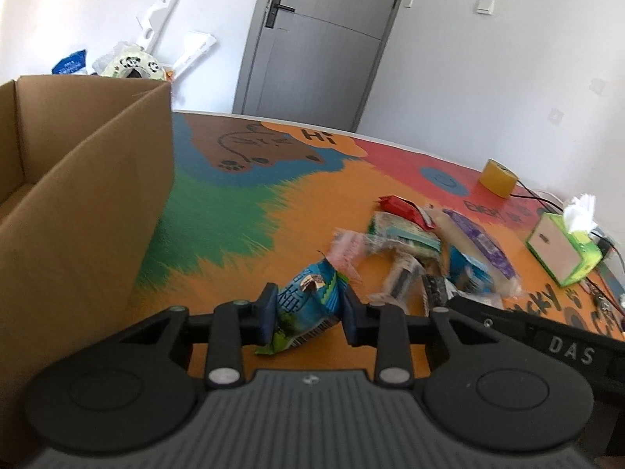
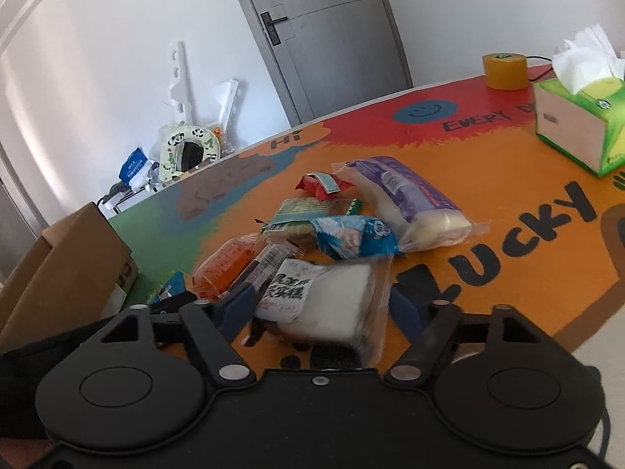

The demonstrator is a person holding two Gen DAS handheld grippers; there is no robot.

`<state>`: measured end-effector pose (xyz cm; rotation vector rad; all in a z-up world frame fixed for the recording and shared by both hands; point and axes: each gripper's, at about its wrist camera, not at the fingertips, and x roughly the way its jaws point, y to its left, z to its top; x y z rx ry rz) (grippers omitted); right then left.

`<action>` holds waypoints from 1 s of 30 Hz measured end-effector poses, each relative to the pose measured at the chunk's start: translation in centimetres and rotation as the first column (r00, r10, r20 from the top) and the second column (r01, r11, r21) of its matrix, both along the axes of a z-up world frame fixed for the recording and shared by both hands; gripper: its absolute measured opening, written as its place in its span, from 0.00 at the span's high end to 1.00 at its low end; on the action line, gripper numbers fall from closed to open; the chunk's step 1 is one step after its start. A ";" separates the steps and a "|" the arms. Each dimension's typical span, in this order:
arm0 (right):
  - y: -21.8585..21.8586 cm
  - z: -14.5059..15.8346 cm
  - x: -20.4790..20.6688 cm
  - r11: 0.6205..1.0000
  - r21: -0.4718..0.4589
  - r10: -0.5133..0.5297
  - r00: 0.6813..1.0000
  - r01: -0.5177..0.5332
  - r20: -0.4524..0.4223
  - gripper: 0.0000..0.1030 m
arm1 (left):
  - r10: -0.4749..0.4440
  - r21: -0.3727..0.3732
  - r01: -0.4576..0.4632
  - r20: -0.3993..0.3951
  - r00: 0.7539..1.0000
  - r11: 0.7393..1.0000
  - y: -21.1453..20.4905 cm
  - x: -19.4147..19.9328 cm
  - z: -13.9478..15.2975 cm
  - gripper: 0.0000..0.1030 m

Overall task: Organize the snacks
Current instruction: 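Grasp the blue snack packet with the left gripper while the right grasps a white bread bag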

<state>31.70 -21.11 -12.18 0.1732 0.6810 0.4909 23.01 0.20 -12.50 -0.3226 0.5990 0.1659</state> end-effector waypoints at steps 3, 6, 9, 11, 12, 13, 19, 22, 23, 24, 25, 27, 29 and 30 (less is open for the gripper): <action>-0.5 0.1 -0.5 1.000 -0.001 0.001 1.000 -0.001 0.004 0.34 | -0.020 -0.003 0.020 0.000 1.000 1.000 -0.7 -0.4 0.0 0.69; -1.2 0.1 -1.3 1.000 0.000 -0.004 1.000 0.004 0.010 0.35 | -0.038 -0.008 0.038 0.002 0.999 0.999 -1.4 -0.8 0.1 0.69; -2.0 0.1 -1.9 1.000 0.004 -0.016 1.000 0.016 0.012 0.35 | -0.059 -0.009 0.059 0.004 0.998 0.998 -2.1 -1.2 0.2 0.69; -2.7 0.1 -2.4 1.000 0.005 -0.029 0.999 0.029 0.013 0.36 | -0.072 -0.010 0.072 0.006 0.997 0.997 -2.6 -1.6 0.3 0.69; -3.0 0.2 -2.6 0.999 0.005 -0.036 0.999 0.036 0.014 0.36 | -0.080 -0.011 0.080 0.008 0.997 0.997 -2.9 -1.8 0.3 0.69; -3.5 0.2 -2.8 0.999 0.007 -0.044 0.999 0.044 0.014 0.36 | -0.085 -0.010 0.085 0.010 0.996 0.996 -3.1 -2.0 0.4 0.69; -5.1 0.2 -3.9 0.997 0.002 -0.079 0.997 0.079 0.021 0.40 | -0.107 -0.013 0.107 0.023 0.994 0.994 -3.9 -3.1 0.7 0.69; -5.7 0.3 -4.3 0.996 0.004 -0.091 0.996 0.091 0.017 0.44 | -0.115 -0.010 0.116 0.029 0.993 0.993 -4.3 -3.4 0.9 0.69; -5.8 0.3 -4.3 0.996 0.004 -0.094 0.995 0.094 0.016 0.44 | -0.118 -0.007 0.118 0.030 0.993 0.993 -4.4 -3.5 1.0 0.69; -5.9 0.3 -4.4 0.995 0.001 -0.098 0.995 0.098 0.016 0.43 | -0.119 -0.007 0.119 0.030 0.992 0.993 -4.5 -3.6 1.0 0.69; -5.9 0.3 -4.5 0.995 0.000 -0.102 0.995 0.102 0.014 0.39 | -0.119 -0.008 0.119 0.031 0.992 0.993 -4.5 -3.7 1.0 0.69; -5.8 0.3 -4.5 0.994 0.005 -0.106 0.994 0.106 0.009 0.35 | -0.119 -0.010 0.119 0.031 0.992 0.993 -4.4 -3.9 1.0 0.69; -5.5 0.4 -4.6 0.995 0.005 -0.100 0.995 0.100 0.011 0.25 | -0.116 -0.010 0.117 0.033 0.993 0.993 -4.3 -4.0 1.1 0.69; -5.2 0.4 -4.6 0.996 0.006 -0.093 0.996 0.093 0.014 0.21 | -0.114 -0.009 0.115 0.034 0.993 0.993 -4.2 -4.1 1.2 0.69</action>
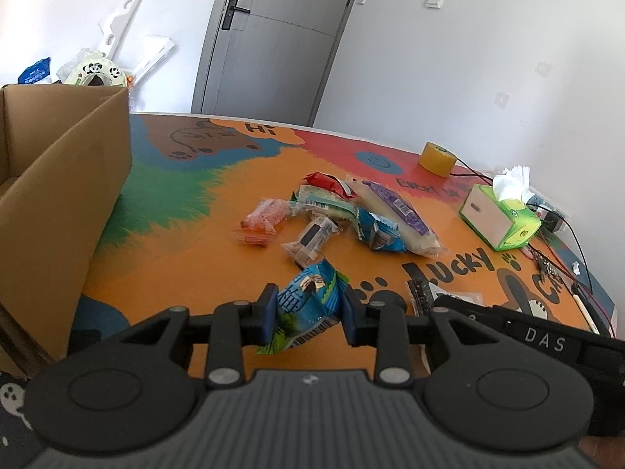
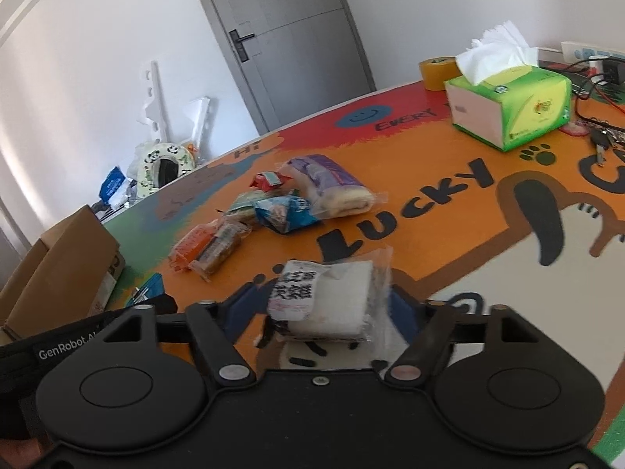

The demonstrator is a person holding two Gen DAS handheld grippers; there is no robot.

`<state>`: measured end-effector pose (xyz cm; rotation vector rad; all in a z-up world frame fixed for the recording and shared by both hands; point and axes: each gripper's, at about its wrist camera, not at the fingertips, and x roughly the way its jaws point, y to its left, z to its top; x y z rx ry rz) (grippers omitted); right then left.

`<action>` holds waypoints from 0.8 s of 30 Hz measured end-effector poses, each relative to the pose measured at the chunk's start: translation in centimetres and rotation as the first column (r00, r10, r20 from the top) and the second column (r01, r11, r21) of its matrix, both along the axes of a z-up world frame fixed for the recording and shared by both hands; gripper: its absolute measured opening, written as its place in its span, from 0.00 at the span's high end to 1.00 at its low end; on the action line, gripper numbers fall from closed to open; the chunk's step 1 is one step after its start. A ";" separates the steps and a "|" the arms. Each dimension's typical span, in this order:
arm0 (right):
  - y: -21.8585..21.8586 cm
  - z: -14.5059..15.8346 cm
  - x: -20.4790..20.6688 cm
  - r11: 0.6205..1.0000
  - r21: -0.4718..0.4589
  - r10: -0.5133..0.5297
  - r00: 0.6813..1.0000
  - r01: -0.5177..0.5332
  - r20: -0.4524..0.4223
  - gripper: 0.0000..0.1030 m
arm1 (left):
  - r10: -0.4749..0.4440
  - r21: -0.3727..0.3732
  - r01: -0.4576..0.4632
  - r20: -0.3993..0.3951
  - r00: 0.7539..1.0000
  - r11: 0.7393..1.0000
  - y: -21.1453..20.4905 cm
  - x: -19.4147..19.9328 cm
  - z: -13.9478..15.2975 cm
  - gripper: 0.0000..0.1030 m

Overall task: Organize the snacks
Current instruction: 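Grasp the blue snack packet with the left gripper while the right grasps a white bread bag, then carry both packets over the cardboard box and open both grippers to drop them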

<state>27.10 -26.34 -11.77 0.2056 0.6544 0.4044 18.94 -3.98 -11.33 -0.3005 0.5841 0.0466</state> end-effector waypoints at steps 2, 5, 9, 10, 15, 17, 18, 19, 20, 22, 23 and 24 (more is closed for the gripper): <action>0.7 -0.1 0.1 1.000 -0.023 0.004 1.000 -0.004 0.006 0.15 | 0.001 0.001 -0.001 0.004 1.000 1.000 0.2 -0.1 0.2 0.69; 1.6 -0.7 0.2 0.997 -0.076 -0.006 1.000 0.007 0.017 0.13 | 0.006 0.007 -0.006 0.011 1.000 1.000 0.5 -0.3 0.5 0.69; 2.0 -0.6 0.0 0.994 -0.112 -0.001 0.999 0.005 0.037 0.38 | 0.015 0.002 -0.015 0.016 1.000 1.000 0.9 -0.6 0.7 0.69; 1.9 -0.4 0.0 0.995 -0.104 0.011 0.999 -0.007 0.036 0.40 | 0.017 0.002 -0.017 0.020 1.000 1.000 1.0 -0.6 0.8 0.69; 1.7 0.5 -0.6 0.997 -0.073 0.021 0.999 -0.018 0.037 0.46 | 0.014 -0.003 -0.014 0.048 0.999 1.000 1.3 -1.5 1.7 0.69; 1.9 1.0 -1.0 0.998 -0.065 0.028 0.998 -0.025 0.050 0.46 | 0.015 -0.002 -0.015 0.062 0.998 1.000 1.4 -1.9 2.2 0.69; 2.0 1.3 -1.3 0.998 -0.064 0.029 0.998 -0.025 0.057 0.47 | 0.016 -0.001 -0.016 0.070 0.997 1.000 1.5 -2.1 2.4 0.69; 2.1 1.6 -1.5 0.998 -0.063 0.030 0.997 -0.026 0.065 0.47 | 0.018 0.000 -0.018 0.078 0.997 1.000 1.6 -2.3 2.7 0.69; 2.2 2.0 -1.7 0.998 -0.057 0.033 0.997 -0.029 0.074 0.47 | 0.019 0.001 -0.020 0.086 0.996 1.000 1.7 -2.5 3.0 0.69; 2.3 2.6 -2.1 0.998 -0.046 0.040 0.996 -0.036 0.086 0.47 | 0.023 0.003 -0.023 0.102 0.995 1.000 1.9 -3.0 3.5 0.69; 2.5 3.0 -2.3 0.998 -0.042 0.045 0.995 -0.041 0.094 0.47 | 0.026 0.003 -0.026 0.110 0.994 1.000 2.0 -3.3 3.8 0.69; 2.7 3.4 -2.6 0.998 -0.039 0.050 0.993 -0.047 0.103 0.47 | 0.028 0.003 -0.029 0.118 0.993 1.000 2.2 -3.5 4.1 0.69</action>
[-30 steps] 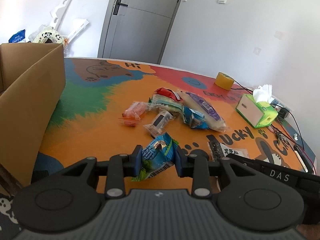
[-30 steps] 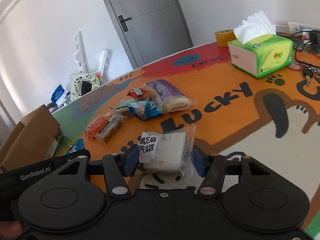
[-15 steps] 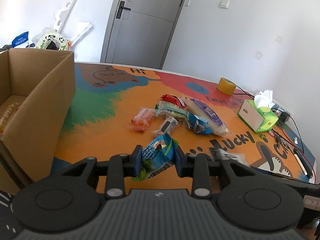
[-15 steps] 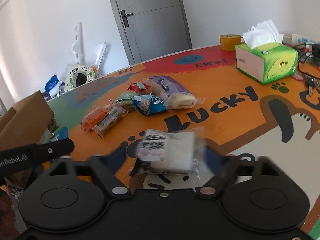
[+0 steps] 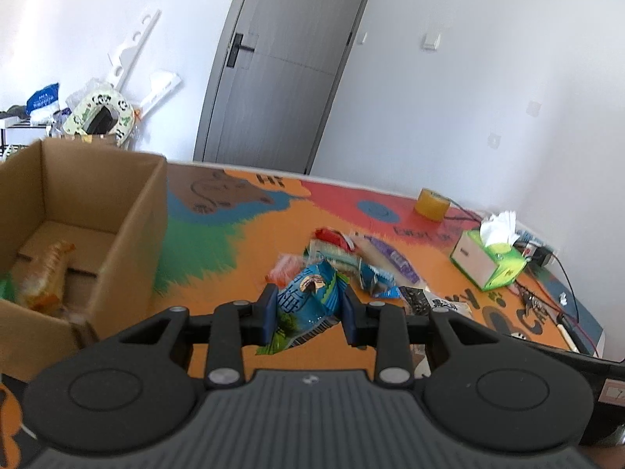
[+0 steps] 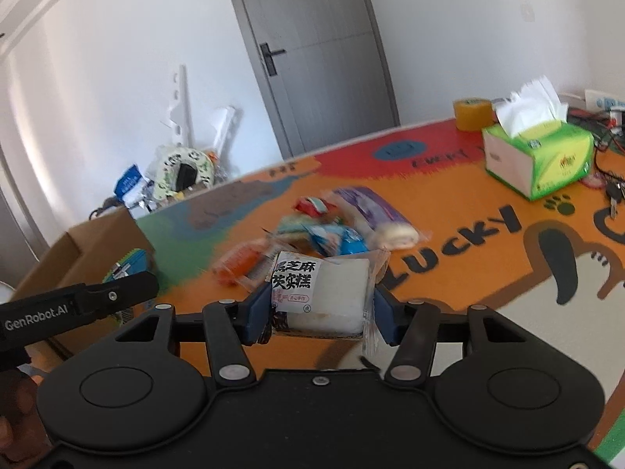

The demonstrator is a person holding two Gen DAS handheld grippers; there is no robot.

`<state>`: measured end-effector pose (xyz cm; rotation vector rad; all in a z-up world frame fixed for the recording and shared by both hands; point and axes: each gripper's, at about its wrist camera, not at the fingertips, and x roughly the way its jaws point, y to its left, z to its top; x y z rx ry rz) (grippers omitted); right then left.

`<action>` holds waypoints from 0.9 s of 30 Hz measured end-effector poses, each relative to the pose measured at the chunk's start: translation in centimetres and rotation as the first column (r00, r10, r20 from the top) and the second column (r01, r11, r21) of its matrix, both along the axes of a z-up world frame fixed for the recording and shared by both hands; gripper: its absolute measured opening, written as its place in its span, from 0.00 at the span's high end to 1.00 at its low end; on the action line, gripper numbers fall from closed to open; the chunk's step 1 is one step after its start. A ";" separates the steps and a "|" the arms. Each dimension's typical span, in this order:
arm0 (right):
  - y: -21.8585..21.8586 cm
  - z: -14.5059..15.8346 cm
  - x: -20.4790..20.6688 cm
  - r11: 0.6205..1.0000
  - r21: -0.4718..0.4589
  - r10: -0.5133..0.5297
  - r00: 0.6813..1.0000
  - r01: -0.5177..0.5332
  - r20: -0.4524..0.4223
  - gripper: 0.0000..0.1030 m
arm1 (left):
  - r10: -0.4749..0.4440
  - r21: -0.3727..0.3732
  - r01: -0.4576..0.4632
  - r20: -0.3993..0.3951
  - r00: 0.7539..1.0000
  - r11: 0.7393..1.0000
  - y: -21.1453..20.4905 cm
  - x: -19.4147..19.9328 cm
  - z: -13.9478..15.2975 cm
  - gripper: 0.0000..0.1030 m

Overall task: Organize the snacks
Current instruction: 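Carry both packets over the cardboard box and open both grippers to drop them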

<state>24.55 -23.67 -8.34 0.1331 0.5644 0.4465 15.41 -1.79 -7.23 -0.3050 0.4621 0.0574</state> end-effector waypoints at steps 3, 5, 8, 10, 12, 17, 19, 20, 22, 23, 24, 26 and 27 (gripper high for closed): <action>0.7 1.1 -0.6 1.000 0.007 0.015 1.000 -0.015 0.028 0.47 | 0.011 0.002 -0.011 0.023 1.000 1.000 0.5 -0.8 0.8 0.69; 1.1 1.9 -1.0 1.000 0.013 0.026 0.999 -0.026 0.042 0.47 | 0.017 0.005 -0.017 0.039 0.999 1.000 0.9 -1.3 1.4 0.69; 1.9 2.8 -1.5 0.999 0.015 0.040 0.997 -0.041 0.065 0.47 | 0.029 0.010 -0.030 0.060 0.998 1.000 1.6 -2.1 2.2 0.69; 2.5 3.3 -1.8 0.998 0.021 0.051 0.996 -0.053 0.075 0.47 | 0.037 0.014 -0.038 0.070 0.997 0.999 2.0 -2.5 2.7 0.69; 3.1 3.8 -2.1 0.997 0.024 0.066 0.994 -0.068 0.085 0.47 | 0.047 0.017 -0.049 0.080 0.996 0.999 2.6 -3.0 3.1 0.69; 4.7 4.8 -2.6 0.993 0.030 0.106 0.988 -0.110 0.110 0.47 | 0.079 0.011 -0.081 0.103 0.992 0.997 4.1 -3.8 3.9 0.69; 5.3 5.1 -2.6 0.992 0.035 0.119 0.986 -0.124 0.117 0.47 | 0.094 0.010 -0.096 0.110 0.989 0.995 4.8 -4.2 4.1 0.69; 5.7 5.3 -2.6 0.991 0.038 0.126 0.985 -0.131 0.121 0.47 | 0.101 0.010 -0.103 0.113 0.988 0.995 5.2 -4.4 4.2 0.69; 6.3 5.5 -2.5 0.988 0.042 0.139 0.982 -0.146 0.128 0.47 | 0.118 0.008 -0.119 0.114 0.986 0.993 5.9 -4.6 4.3 0.69; 6.7 5.6 -2.5 0.987 0.044 0.148 0.980 -0.154 0.130 0.47 | 0.127 0.007 -0.129 0.114 0.985 0.992 6.3 -4.6 4.3 0.69; 7.0 5.7 -2.5 0.986 0.046 0.154 0.979 -0.161 0.131 0.47 | 0.135 0.006 -0.137 0.114 0.984 0.991 6.7 -4.6 4.3 0.69; 7.8 5.8 -2.5 0.983 0.047 0.172 0.976 -0.179 0.135 0.47 | 0.151 0.007 -0.153 0.119 0.981 0.988 7.4 -4.8 4.4 0.69; 8.1 5.8 -2.4 0.981 0.047 0.179 0.974 -0.187 0.137 0.48 | 0.159 0.005 -0.161 0.120 0.980 0.987 7.7 -4.8 4.5 0.69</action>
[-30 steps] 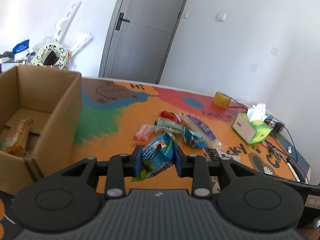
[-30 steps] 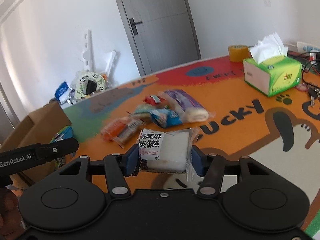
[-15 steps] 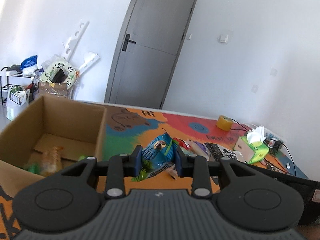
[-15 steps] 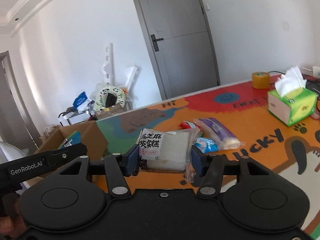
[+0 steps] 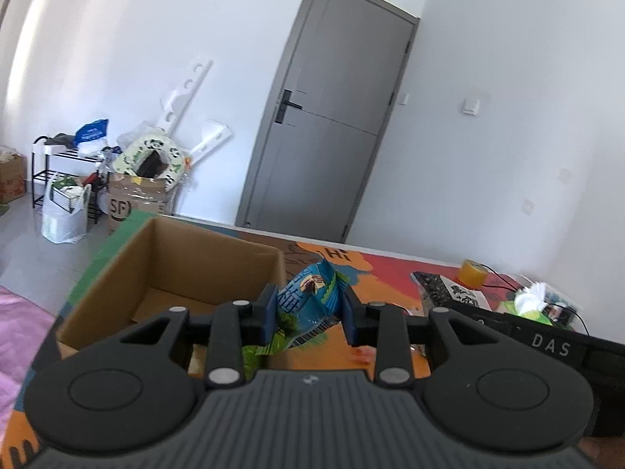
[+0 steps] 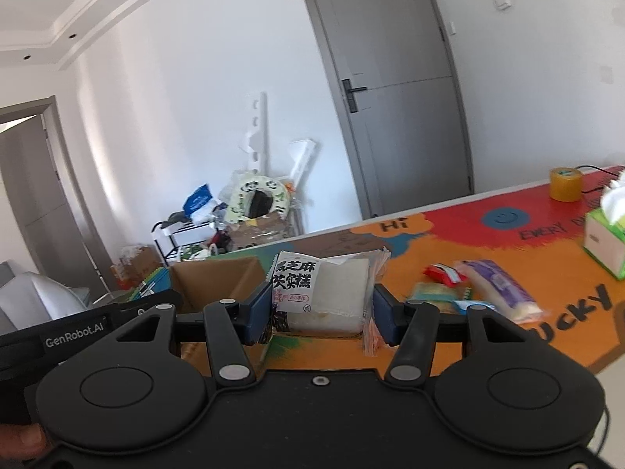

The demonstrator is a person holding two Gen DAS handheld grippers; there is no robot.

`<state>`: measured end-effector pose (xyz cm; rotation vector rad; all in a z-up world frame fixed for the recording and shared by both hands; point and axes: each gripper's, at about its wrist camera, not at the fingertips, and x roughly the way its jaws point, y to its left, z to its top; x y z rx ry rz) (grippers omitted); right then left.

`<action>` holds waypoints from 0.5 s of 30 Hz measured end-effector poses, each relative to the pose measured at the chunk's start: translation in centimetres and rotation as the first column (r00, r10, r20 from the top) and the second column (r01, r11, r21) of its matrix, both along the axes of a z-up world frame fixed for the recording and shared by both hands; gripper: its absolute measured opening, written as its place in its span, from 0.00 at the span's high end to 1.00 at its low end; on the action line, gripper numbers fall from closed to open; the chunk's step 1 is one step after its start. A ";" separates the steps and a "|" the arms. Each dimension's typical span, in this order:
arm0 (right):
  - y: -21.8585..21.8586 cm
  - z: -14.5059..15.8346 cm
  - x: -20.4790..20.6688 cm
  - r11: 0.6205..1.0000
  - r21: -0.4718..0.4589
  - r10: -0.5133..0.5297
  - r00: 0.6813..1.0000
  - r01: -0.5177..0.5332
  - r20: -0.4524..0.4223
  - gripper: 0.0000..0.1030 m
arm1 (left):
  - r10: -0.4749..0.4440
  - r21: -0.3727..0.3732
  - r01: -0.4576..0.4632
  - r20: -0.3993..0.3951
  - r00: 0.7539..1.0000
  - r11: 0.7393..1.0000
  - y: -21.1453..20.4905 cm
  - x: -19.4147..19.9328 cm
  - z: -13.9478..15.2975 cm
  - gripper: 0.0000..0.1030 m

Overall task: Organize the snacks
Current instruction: 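Carry both packets over the cardboard box and open both grippers to drop them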

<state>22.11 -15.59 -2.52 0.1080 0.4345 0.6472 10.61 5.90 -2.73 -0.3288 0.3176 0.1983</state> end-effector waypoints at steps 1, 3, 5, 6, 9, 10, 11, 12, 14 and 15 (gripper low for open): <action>0.4 0.1 0.1 1.000 -0.001 0.008 1.000 -0.008 0.002 0.48 | 0.007 -0.002 -0.007 0.001 1.000 1.000 0.4 0.0 0.0 0.69; 1.2 0.1 0.1 1.000 -0.003 0.021 1.000 -0.021 0.005 0.48 | 0.019 -0.002 -0.019 0.000 1.000 1.000 1.0 -0.1 0.0 0.69; 2.0 0.1 0.2 1.000 -0.009 0.030 0.999 -0.030 0.015 0.48 | 0.031 -0.005 -0.031 -0.002 1.000 0.999 1.7 -0.1 -0.1 0.69; 2.4 0.1 0.3 0.999 -0.014 0.035 0.999 -0.035 0.017 0.48 | 0.039 -0.008 -0.039 -0.003 0.999 0.999 2.1 -0.1 -0.1 0.69; 3.5 0.2 0.6 0.998 -0.019 0.053 0.998 -0.053 0.016 0.48 | 0.059 -0.011 -0.059 -0.008 0.998 0.998 3.3 0.1 -0.3 0.69; 4.0 0.2 0.7 0.998 -0.022 0.058 0.998 -0.058 0.016 0.48 | 0.065 -0.013 -0.065 -0.010 0.998 0.998 3.7 0.2 -0.4 0.69; 4.3 0.2 0.7 0.998 -0.025 0.065 0.998 -0.065 0.015 0.48 | 0.071 -0.015 -0.071 -0.013 0.997 0.997 4.1 0.3 -0.5 0.69; 4.7 0.1 0.8 0.997 -0.027 0.071 0.997 -0.071 0.014 0.48 | 0.077 -0.017 -0.077 -0.015 0.997 0.997 4.5 0.3 -0.6 0.69; 5.5 0.1 0.7 0.996 -0.032 0.083 0.996 -0.082 0.014 0.48 | 0.093 -0.021 -0.093 -0.020 0.995 0.995 5.4 0.5 -0.9 0.69; 6.0 0.1 0.7 0.995 -0.035 0.090 0.996 -0.089 0.014 0.48 | 0.101 -0.023 -0.102 -0.022 0.995 0.995 5.9 0.6 -1.0 0.69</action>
